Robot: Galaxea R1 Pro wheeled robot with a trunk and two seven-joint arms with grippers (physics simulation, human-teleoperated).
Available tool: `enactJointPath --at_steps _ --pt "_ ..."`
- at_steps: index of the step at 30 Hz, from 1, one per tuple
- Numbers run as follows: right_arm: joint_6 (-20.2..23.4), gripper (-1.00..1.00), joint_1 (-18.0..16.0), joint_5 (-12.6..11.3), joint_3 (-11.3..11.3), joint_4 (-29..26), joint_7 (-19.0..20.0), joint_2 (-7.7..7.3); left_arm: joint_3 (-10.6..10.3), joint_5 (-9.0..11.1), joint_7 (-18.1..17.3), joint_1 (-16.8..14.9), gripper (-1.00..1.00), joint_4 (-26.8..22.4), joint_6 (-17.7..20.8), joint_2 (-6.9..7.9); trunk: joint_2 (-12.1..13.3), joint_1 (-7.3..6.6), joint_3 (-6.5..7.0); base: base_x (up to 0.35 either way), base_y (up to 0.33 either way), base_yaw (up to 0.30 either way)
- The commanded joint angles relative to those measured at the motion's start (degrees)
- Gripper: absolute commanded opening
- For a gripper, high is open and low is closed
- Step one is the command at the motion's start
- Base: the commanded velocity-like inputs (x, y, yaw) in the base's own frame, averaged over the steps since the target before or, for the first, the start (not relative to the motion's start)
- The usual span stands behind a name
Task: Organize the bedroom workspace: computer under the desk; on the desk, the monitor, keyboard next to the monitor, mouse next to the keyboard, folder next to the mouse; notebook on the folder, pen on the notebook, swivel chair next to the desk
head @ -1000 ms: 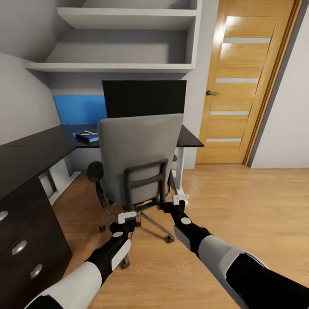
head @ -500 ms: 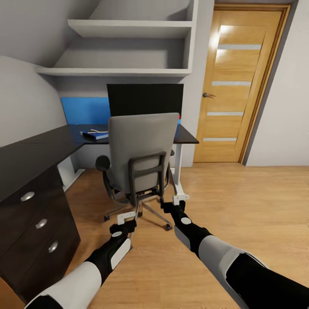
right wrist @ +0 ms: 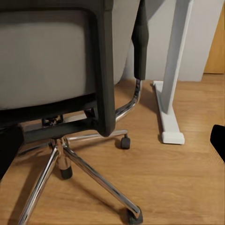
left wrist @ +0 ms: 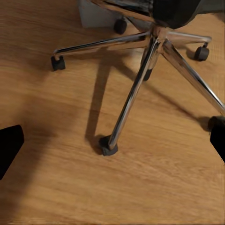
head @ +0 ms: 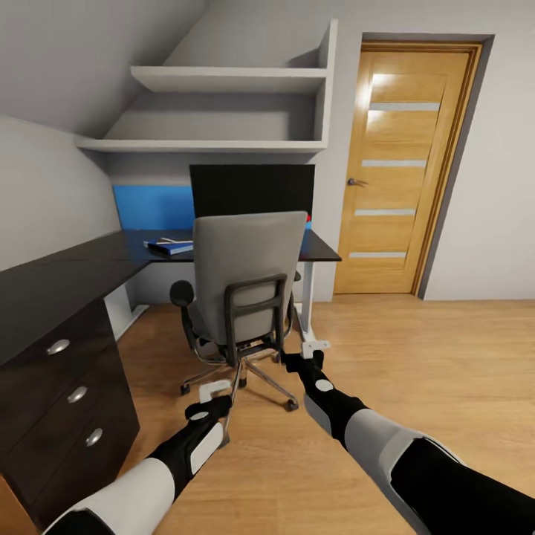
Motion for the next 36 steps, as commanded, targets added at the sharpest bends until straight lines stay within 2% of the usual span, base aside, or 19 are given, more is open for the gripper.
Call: enactJointPath --at_steps 1,4,13,17,18,21,22,24,25,27,33,36 --pt "-0.31 1.00 -0.04 -0.35 0.50 0.05 -0.31 0.01 -0.50 0.36 0.46 -0.04 1.00 0.54 0.03 0.05 -0.01 -0.04 0.17 0.000 0.000 0.000" --pt "-1.33 1.00 -0.03 -0.41 0.51 0.35 -0.31 0.01 -0.47 0.40 0.48 -0.04 1.00 2.47 -0.10 0.04 0.47 -0.33 0.79 0.000 0.000 0.000" --pt "-7.13 1.00 1.11 -0.65 0.53 8.29 -0.34 -1.02 -0.50 0.34 0.35 -0.02 1.00 13.09 -1.79 -0.03 4.08 -2.31 2.40 0.000 0.000 0.000" --pt "-10.16 1.00 3.98 -0.74 0.50 9.33 -0.64 -1.95 -0.47 0.39 -0.02 -0.03 1.00 16.80 -4.48 -0.04 5.68 -3.18 3.12 0.000 0.000 0.000" --pt "-11.67 1.00 5.55 -0.78 0.51 9.59 -0.84 -2.60 -0.46 0.42 -0.28 -0.04 1.00 18.42 -6.16 -0.04 6.08 -3.40 3.30 0.000 0.000 0.000" --pt "-14.16 1.00 7.86 -0.87 0.52 9.86 -1.05 -3.57 -0.42 0.47 -0.55 -0.01 1.00 20.20 -8.98 0.00 7.28 -4.06 3.84 0.000 0.000 0.000" --pt "-15.43 1.00 9.71 -0.94 0.46 10.03 -1.18 -4.06 -0.35 0.49 -0.67 0.15 1.00 20.93 -10.39 0.06 7.69 -4.28 4.02 0.000 0.000 0.000" --pt "-15.78 1.00 10.89 -1.01 0.42 10.07 -1.36 -4.29 -0.32 0.50 -0.70 0.52 1.00 21.11 -10.79 0.12 8.49 -4.72 4.38 0.000 0.000 0.000" --pt "-16.14 1.00 13.32 -1.19 0.40 10.11 -2.38 -5.24 -0.29 0.50 -0.72 2.30 1.00 21.30 -11.27 0.17 8.89 -4.94 4.56 0.000 0.000 0.000" --pt "-16.24 1.00 15.19 -1.25 0.42 10.13 -3.39 -5.90 -0.28 0.49 -0.79 4.85 1.00 21.38 -11.47 0.20 9.69 -5.38 4.92 0.000 0.000 0.000" --pt "-15.93 1.00 18.85 -1.16 0.38 10.14 -4.04 -6.38 -0.27 0.44 -0.82 8.98 1.00 21.42 -11.61 0.26 12.10 -6.70 5.99 0.000 0.000 0.000" --pt "-15.76 1.00 23.96 -1.12 0.42 10.20 -4.08 -6.63 -0.27 0.38 -0.87 12.76 1.00 21.43 -12.19 0.86 13.30 -7.36 6.53 0.000 0.000 0.000"
